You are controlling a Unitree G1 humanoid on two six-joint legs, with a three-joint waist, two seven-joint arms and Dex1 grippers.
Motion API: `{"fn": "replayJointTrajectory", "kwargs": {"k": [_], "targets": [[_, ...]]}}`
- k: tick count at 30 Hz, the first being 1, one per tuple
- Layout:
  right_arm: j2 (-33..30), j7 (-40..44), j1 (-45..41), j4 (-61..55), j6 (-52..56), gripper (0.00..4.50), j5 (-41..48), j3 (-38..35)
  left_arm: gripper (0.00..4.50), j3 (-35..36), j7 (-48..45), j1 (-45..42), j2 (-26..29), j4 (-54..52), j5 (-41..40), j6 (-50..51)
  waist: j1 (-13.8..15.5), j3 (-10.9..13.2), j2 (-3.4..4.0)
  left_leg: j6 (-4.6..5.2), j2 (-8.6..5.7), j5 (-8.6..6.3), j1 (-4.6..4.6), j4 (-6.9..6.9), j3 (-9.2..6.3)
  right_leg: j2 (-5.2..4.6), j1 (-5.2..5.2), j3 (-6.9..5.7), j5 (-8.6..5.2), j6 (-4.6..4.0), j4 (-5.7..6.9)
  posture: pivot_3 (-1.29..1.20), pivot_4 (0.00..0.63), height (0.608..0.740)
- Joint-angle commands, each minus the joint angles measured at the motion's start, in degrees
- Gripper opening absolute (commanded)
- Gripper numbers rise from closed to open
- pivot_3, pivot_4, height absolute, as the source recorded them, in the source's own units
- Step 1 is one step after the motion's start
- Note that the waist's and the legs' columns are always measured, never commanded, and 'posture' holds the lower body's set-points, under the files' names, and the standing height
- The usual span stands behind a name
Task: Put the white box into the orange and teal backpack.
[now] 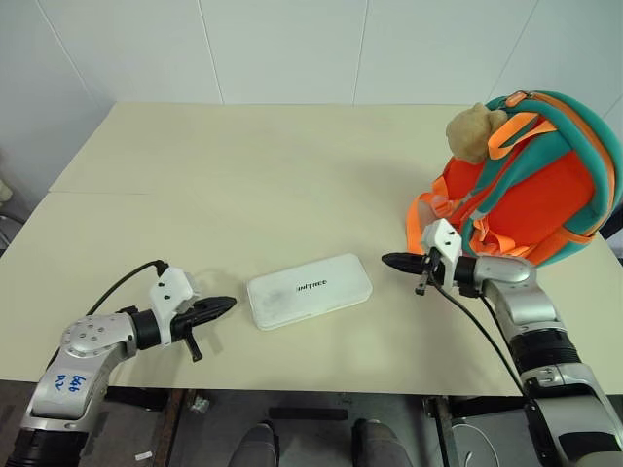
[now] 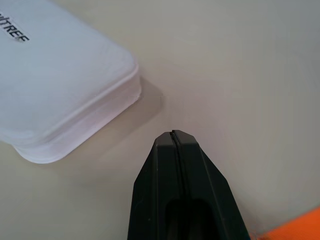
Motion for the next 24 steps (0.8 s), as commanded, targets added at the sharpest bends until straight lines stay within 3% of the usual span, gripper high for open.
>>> {"fn": "replayJointTrajectory", "kwargs": {"k": [1,12,24], "targets": [[1.8,1.2,-1.7,0.0,-1.6,0.0,-0.2,0.8,0.04,-2.5,1.2,-2.2,-1.5,-2.3,0.8,0.1,0.0,0.0,0.0,0.0,0.0,0.0,0.0,0.0,0.0,0.0,0.0,0.0,0.0,0.0,0.0,0.0,0.15,0.74],[1.9,4.8,5.8,-10.7,4.7,0.0,1.9,1.7,0.04,-6.0,0.3,-7.0,-3.7,1.8,2.1,-0.8,0.1,0.0,-0.01,-0.03,0.0,0.02,0.04,0.01,-0.01,0.01,0.01,0.0,0.0,0.01,0.08,0.0,0.15,0.74],[-2.1,1.8,11.8,-19.1,8.9,0.0,2.6,-2.1,0.04,-12.1,-2.2,-20.7,-9.3,13.1,6.5,-5.8,0.3,0.0,-0.03,-0.02,-0.01,0.05,0.02,0.09,0.0,0.01,0.05,0.01,0.04,0.05,0.08,0.0,0.15,0.74]]}}
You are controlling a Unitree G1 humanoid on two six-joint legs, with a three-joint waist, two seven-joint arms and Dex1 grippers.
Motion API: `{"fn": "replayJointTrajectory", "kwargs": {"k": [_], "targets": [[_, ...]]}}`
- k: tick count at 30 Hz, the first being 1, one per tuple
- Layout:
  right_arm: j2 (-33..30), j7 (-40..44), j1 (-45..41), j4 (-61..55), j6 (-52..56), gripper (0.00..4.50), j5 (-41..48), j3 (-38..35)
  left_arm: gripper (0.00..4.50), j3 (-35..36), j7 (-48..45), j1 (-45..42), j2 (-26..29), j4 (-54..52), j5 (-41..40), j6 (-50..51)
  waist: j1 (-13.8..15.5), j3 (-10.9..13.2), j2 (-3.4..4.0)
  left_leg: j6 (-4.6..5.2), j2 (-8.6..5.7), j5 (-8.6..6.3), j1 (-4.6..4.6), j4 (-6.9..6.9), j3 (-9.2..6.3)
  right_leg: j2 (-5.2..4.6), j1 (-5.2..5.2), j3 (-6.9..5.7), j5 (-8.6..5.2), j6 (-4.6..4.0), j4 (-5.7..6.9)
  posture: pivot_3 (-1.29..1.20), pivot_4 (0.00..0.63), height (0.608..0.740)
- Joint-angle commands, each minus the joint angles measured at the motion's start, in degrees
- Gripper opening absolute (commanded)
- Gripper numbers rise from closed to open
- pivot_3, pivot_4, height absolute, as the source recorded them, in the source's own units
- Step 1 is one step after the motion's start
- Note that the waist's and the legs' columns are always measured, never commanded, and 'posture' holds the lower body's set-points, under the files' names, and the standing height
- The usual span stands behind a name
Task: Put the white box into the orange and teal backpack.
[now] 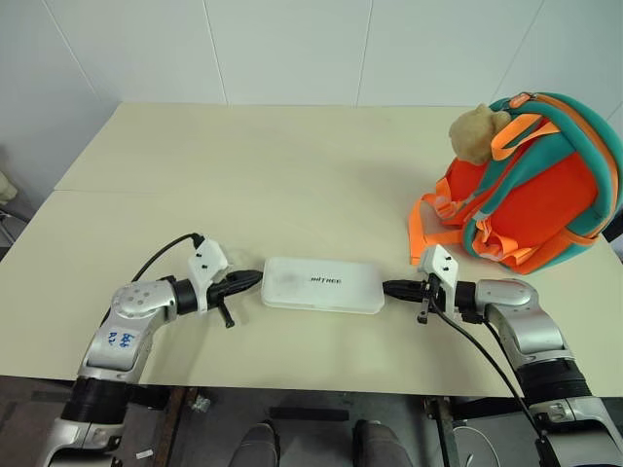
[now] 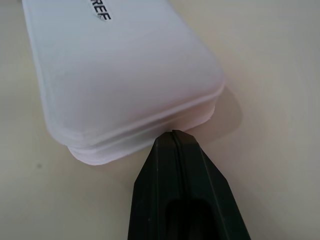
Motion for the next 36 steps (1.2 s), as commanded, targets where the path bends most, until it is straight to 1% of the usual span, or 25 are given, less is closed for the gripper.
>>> {"fn": "replayJointTrajectory", "kwargs": {"k": [1,6,11,13,19,20,21,22,23,25,27,28,32,33,35,36], "targets": [[0.0,-0.6,0.3,-3.2,-0.4,0.0,1.1,-0.3,0.04,-3.8,-3.0,-3.1,-2.2,0.8,0.6,-2.8,-0.1,0.0,0.0,0.0,0.0,0.0,0.0,0.0,0.0,0.0,0.0,0.0,0.0,0.0,-0.01,0.0,0.15,0.74],[-0.2,-1.2,-0.2,-1.8,-1.7,0.0,0.3,-0.7,0.04,-4.5,-4.7,-5.3,-2.9,3.7,1.3,-3.8,-0.3,0.0,0.0,0.0,0.0,0.0,0.0,0.0,0.0,0.0,0.0,0.0,0.01,0.01,-0.01,0.0,0.15,0.74],[-0.3,-1.7,-0.1,-1.8,-2.1,0.0,0.4,-1.3,0.04,-4.0,-5.3,-3.7,-1.7,4.3,2.4,-4.1,-0.3,0.0,0.0,0.0,0.0,0.0,0.0,0.01,0.0,0.0,0.0,0.0,0.01,0.02,0.0,0.0,0.15,0.74],[-0.5,-2.0,-0.1,-1.8,-1.4,0.0,0.2,-1.3,0.04,-3.8,-4.9,-3.2,-1.5,4.6,3.0,-4.4,-0.2,0.0,0.0,0.0,0.0,0.0,0.0,0.02,0.0,0.0,0.0,0.0,0.01,0.02,0.0,0.0,0.15,0.74],[-1.2,-2.8,-0.2,-1.6,-0.1,0.0,0.0,-1.4,0.04,-1.9,-0.5,-4.2,-1.5,11.5,6.4,-8.3,-0.3,0.0,0.0,0.0,0.0,0.01,0.01,0.02,0.0,0.0,-0.01,0.0,0.01,0.02,0.02,0.0,0.15,0.74],[-1.4,-4.4,-0.6,-0.9,0.4,0.36,-0.7,-1.7,0.0,-1.0,1.0,-5.2,-1.7,13.1,6.7,-8.8,-0.3,0.0,0.0,0.01,0.0,0.01,0.01,0.02,0.0,0.0,-0.01,0.0,0.02,0.02,0.03,0.0,0.15,0.74],[-1.9,-4.7,-0.8,-0.3,0.1,0.54,-1.2,-1.7,0.0,-0.5,2.0,-6.0,-1.8,14.3,6.9,-9.3,-0.2,0.0,0.0,0.01,0.0,0.01,0.01,0.02,-0.01,0.0,-0.01,0.0,0.02,0.02,0.02,0.0,0.15,0.74],[-2.2,-4.8,-0.9,0.0,-0.2,0.82,-1.5,-1.6,0.0,-0.3,2.7,-6.5,-1.9,15.1,7.0,-9.7,-0.2,0.0,0.0,0.01,0.0,0.01,0.01,0.04,-0.01,0.0,-0.01,0.0,0.02,0.02,0.04,0.0,0.15,0.74],[-2.4,-4.9,-1.0,0.2,-0.1,1.22,-1.7,-1.7,0.0,-0.1,2.8,-6.8,-2.0,15.4,6.8,-9.4,-0.2,0.0,0.0,0.01,0.0,0.02,-0.01,0.06,0.0,0.0,-0.01,0.0,0.04,0.04,0.03,0.0,0.15,0.74],[-3.1,-5.2,-1.2,0.8,-0.4,1.88,-1.9,-2.2,0.39,0.3,1.3,-6.3,-1.5,14.2,5.3,-8.0,-0.2,0.0,0.0,0.01,0.0,0.02,-0.02,0.06,0.0,0.0,0.0,0.0,0.04,0.04,0.02,0.0,0.15,0.74],[-4.9,-4.6,-1.7,1.8,0.0,2.52,-1.3,-3.5,0.87,1.0,-2.6,-4.3,0.2,10.7,2.2,-4.4,-0.3,0.0,0.0,0.01,0.0,0.02,-0.02,0.05,0.0,0.0,-0.01,0.01,0.04,0.04,-0.02,0.0,0.15,0.74],[-5.7,-4.2,-1.9,1.9,-0.1,2.94,-1.0,-4.0,1.24,1.4,-4.3,-3.4,1.0,9.2,0.6,-2.5,-0.3,0.0,0.0,0.01,0.0,0.01,-0.05,0.04,0.0,0.0,-0.02,0.0,0.04,0.05,-0.03,0.0,0.15,0.74],[-9.4,-1.5,-1.9,0.4,0.5,4.28,0.2,-4.6,2.47,3.7,-7.6,-1.4,3.4,6.6,-3.4,2.3,-0.3,0.0,0.0,0.03,0.0,-0.01,-0.05,-0.02,0.01,0.0,-0.03,0.01,0.04,0.04,-0.09,0.0,0.15,0.74],[-10.3,-0.8,-1.8,-0.1,0.7,4.5,0.4,-4.6,2.81,4.2,-7.5,-1.3,3.7,6.5,-3.9,3.1,-0.3,0.0,0.0,0.03,0.0,-0.01,-0.06,-0.02,0.01,0.0,-0.03,0.0,0.03,0.04,-0.08,0.0,0.15,0.74],[-12.6,2.0,-1.2,-3.0,4.0,4.5,1.7,-4.1,3.45,6.5,-7.8,-2.6,4.4,8.4,-6.3,6.2,-0.3,0.0,0.0,0.03,0.0,0.0,-0.05,0.02,0.01,0.0,-0.02,0.01,0.04,0.05,-0.06,0.0,0.15,0.74],[-13.3,2.6,-1.1,-4.1,4.4,4.5,1.6,-3.7,3.8,7.4,-8.9,-3.4,4.8,9.0,-8.4,9.8,-0.3,0.0,0.0,0.03,0.0,0.0,-0.04,0.02,0.01,0.0,-0.02,0.01,0.04,0.04,-0.05,0.0,0.15,0.74]]}}
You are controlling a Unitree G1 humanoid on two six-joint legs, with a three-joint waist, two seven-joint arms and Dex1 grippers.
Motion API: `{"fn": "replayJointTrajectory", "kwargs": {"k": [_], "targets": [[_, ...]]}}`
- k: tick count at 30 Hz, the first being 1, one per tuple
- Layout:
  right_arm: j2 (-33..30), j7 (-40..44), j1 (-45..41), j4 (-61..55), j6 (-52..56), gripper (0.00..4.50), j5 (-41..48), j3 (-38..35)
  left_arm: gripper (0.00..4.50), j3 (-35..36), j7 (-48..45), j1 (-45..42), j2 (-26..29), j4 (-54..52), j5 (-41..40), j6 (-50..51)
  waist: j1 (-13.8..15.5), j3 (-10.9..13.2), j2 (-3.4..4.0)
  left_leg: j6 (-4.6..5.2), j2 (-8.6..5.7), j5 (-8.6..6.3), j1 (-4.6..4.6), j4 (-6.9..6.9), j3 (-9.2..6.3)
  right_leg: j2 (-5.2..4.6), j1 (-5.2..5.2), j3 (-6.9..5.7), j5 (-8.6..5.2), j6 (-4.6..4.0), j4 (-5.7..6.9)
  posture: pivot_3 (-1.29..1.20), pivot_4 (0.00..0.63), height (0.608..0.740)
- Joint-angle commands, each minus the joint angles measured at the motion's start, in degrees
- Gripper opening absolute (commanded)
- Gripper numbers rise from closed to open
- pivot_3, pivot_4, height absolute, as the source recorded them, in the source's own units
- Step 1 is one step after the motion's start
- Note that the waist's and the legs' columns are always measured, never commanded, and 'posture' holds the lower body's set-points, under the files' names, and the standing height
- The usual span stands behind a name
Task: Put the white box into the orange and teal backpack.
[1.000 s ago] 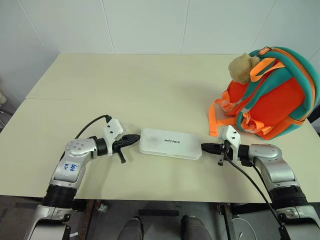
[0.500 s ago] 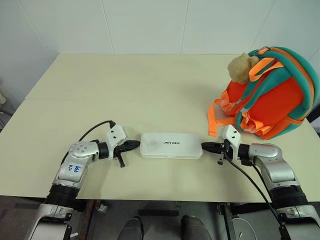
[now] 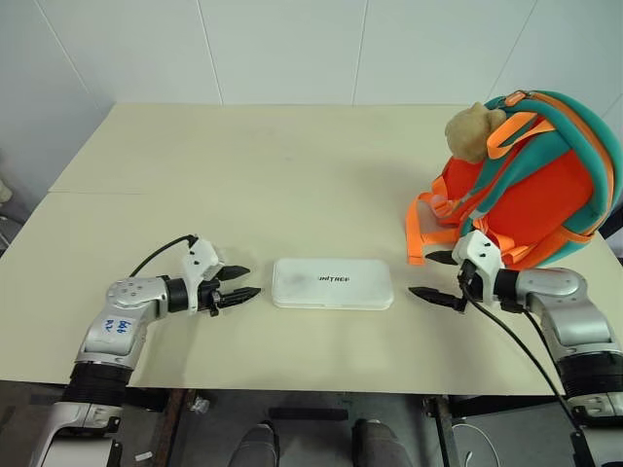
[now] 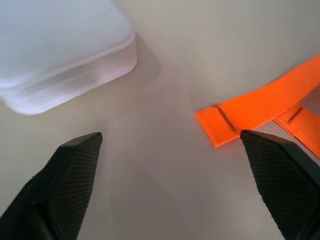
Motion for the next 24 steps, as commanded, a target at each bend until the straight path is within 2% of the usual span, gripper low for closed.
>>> {"fn": "replayJointTrajectory", "kwargs": {"k": [1,2,6,9,13,17,24], "targets": [[-2.9,2.6,-0.2,-5.7,2.8,4.5,1.5,-0.4,4.1,4.2,-2.7,-2.5,1.9,0.7,-6.1,7.5,0.0,0.0,0.0,0.0,0.0,0.0,0.0,0.0,-0.01,0.0,0.0,0.0,0.0,0.0,0.02,0.0,0.15,0.74],[-3.0,2.6,-0.4,-6.6,3.9,4.5,1.5,0.0,4.43,4.7,-3.0,-3.3,2.0,1.1,-6.8,8.2,0.0,0.0,0.0,0.01,0.0,0.01,0.0,0.02,-0.01,0.0,0.0,0.0,0.0,0.0,0.05,0.0,0.15,0.74],[-3.2,2.5,-1.6,-9.8,13.3,4.5,1.8,2.4,4.47,5.4,-1.1,-8.4,2.2,4.1,-10.7,22.5,0.0,0.0,-0.01,0.01,0.0,0.02,0.01,0.05,-0.01,0.0,0.0,0.0,0.01,-0.01,0.06,0.0,0.15,0.74],[-3.0,2.2,-1.9,-10.6,16.4,4.5,1.4,3.9,4.47,5.8,-0.5,-10.8,0.4,6.1,-13.2,29.0,0.0,0.0,-0.01,0.01,0.0,0.02,0.0,0.05,-0.01,0.0,0.0,0.0,0.01,0.0,0.06,0.0,0.15,0.74],[-3.5,1.2,-2.4,-11.3,19.3,4.5,-0.8,6.6,4.47,4.0,-0.1,-12.0,-1.0,7.0,-14.1,35.7,0.0,0.0,-0.02,0.02,0.0,0.01,-0.04,0.04,-0.01,0.0,-0.01,0.0,0.0,0.0,0.0,0.0,0.15,0.74],[-3.5,3.4,-1.6,-14.2,22.3,4.5,1.6,6.8,4.47,0.3,-0.5,-12.0,-1.6,6.4,-13.7,41.1,0.0,0.0,-0.03,0.02,0.0,0.01,-0.03,0.03,-0.01,0.01,-0.03,-0.01,0.0,0.0,0.02,0.0,0.15,0.74],[-3.4,2.5,-1.3,-17.9,25.9,4.5,3.9,5.5,4.47,1.7,3.4,-13.3,-5.5,8.2,-14.9,47.0,0.3,0.0,-0.03,0.01,-0.01,0.01,-0.01,0.06,-0.01,0.0,0.01,0.0,0.0,0.01,0.04,0.0,0.15,0.74]]}}
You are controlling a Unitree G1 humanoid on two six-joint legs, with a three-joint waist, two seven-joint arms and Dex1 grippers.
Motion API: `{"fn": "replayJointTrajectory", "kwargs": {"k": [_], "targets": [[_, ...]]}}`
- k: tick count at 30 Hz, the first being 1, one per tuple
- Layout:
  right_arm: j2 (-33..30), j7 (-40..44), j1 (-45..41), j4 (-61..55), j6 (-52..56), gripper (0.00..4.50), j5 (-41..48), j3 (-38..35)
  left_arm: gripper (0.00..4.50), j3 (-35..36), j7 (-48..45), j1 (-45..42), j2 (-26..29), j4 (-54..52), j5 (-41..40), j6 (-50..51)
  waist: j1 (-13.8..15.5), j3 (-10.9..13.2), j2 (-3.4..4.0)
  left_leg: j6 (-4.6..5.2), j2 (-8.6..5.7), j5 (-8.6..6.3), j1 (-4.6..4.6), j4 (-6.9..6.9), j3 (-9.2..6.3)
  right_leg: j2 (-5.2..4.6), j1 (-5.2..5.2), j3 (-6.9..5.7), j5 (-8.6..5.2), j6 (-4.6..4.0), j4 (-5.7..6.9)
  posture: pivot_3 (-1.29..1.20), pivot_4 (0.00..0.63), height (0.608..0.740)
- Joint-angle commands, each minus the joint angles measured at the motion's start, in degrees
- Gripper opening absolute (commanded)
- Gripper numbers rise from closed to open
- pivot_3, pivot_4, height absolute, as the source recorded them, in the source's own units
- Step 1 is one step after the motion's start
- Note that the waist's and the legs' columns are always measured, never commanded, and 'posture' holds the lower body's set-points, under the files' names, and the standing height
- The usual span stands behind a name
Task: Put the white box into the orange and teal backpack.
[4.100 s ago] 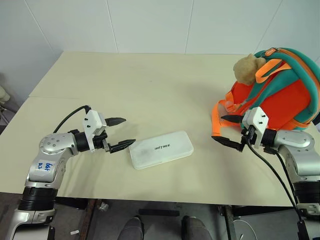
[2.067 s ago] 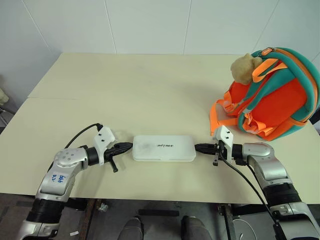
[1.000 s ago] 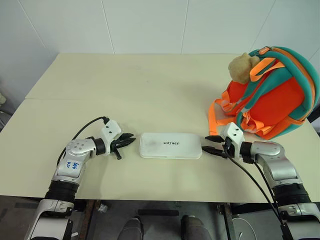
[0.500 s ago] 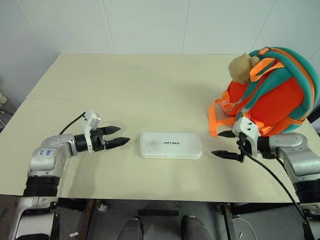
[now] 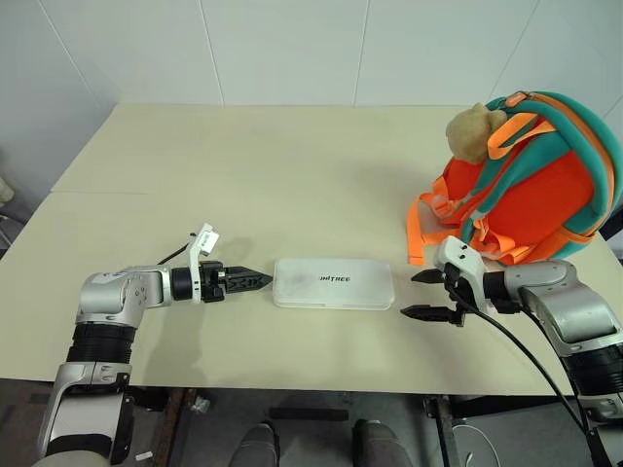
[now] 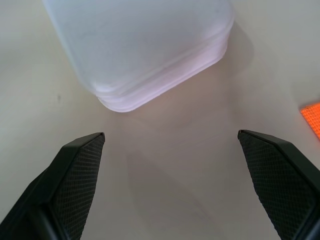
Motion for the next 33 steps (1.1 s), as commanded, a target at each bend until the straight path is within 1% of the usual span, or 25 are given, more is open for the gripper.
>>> {"fn": "replayJointTrajectory", "kwargs": {"k": [1,6,10,13,15,20,29,30,31,33], "targets": [[-0.7,-0.1,0.3,-4.3,2.2,4.5,2.6,-1.8,4.47,0.5,2.6,-0.3,-2.8,1.5,-2.0,5.7,0.3,0.0,0.0,0.0,0.0,0.0,0.0,0.01,0.0,0.0,0.0,0.0,0.0,0.0,0.0,0.0,0.15,0.74],[0.9,-2.5,-0.3,-4.5,2.5,4.5,2.6,-1.3,4.47,0.2,3.4,-0.8,-5.0,0.7,-3.4,10.1,1.0,0.0,-0.01,0.0,-0.01,0.0,0.0,0.05,0.01,0.0,0.03,0.0,0.01,0.01,-0.03,0.0,0.15,0.74],[1.5,-1.8,-0.6,-4.8,2.5,4.5,3.3,0.0,4.47,0.7,6.5,-2.1,-7.6,2.1,-4.1,14.6,1.5,0.0,-0.02,-0.01,-0.02,0.0,-0.01,0.06,0.0,-0.01,0.05,0.0,0.01,0.01,-0.04,0.0,0.15,0.74],[2.8,-2.0,-0.9,-5.6,2.7,4.5,3.6,1.0,4.47,0.5,6.6,-2.7,-8.6,1.4,-5.6,18.5,1.3,0.0,-0.03,-0.01,-0.03,-0.01,-0.01,0.08,0.0,-0.01,0.08,0.0,0.02,0.04,-0.08,0.0,0.15,0.74],[3.5,-2.4,-0.9,-6.2,3.0,4.5,3.7,1.2,4.47,0.6,6.8,-3.0,-9.1,1.4,-6.1,19.2,1.2,0.0,-0.03,-0.01,-0.03,-0.01,0.0,0.08,0.0,-0.01,0.07,0.0,0.02,0.04,-0.08,0.0,0.15,0.74],[5.8,-3.5,-0.9,-8.9,4.0,4.5,4.7,1.6,4.47,6.5,9.4,-5.6,-12.3,4.9,-8.1,22.9,1.3,0.0,-0.03,-0.01,-0.03,-0.01,-0.01,0.08,0.0,0.0,0.06,0.0,0.02,0.05,-0.08,0.0,0.15,0.74],[4.6,-4.3,1.2,-9.6,1.1,4.5,4.9,-0.5,4.47,11.0,11.5,-6.7,-12.8,8.6,-9.2,26.8,1.2,0.0,-0.04,-0.02,-0.03,-0.01,-0.01,0.09,0.01,0.0,0.06,0.0,0.03,0.05,-0.08,0.0,0.15,0.74],[4.4,-4.5,1.4,-9.6,1.1,4.5,4.9,-0.6,4.08,11.3,11.7,-6.6,-12.7,8.5,-9.4,27.4,1.2,0.0,-0.04,-0.02,-0.03,-0.01,-0.01,0.09,0.0,0.0,0.06,0.0,0.03,0.05,-0.08,0.0,0.15,0.74],[4.0,-4.5,1.9,-9.7,0.8,4.5,4.8,-1.0,3.86,11.7,11.8,-6.1,-12.7,8.1,-9.7,28.6,1.2,0.0,-0.04,-0.02,-0.03,-0.01,-0.01,0.08,0.0,-0.01,0.05,0.0,0.03,0.05,-0.08,0.0,0.15,0.74],[3.0,-4.8,3.0,-9.8,0.1,4.5,4.6,-1.7,3.26,11.2,11.8,-4.9,-12.2,6.9,-10.8,30.3,1.1,0.0,-0.04,-0.03,-0.03,-0.01,-0.03,0.08,0.01,-0.01,0.04,0.0,0.03,0.05,-0.09,0.0,0.15,0.74]]}}
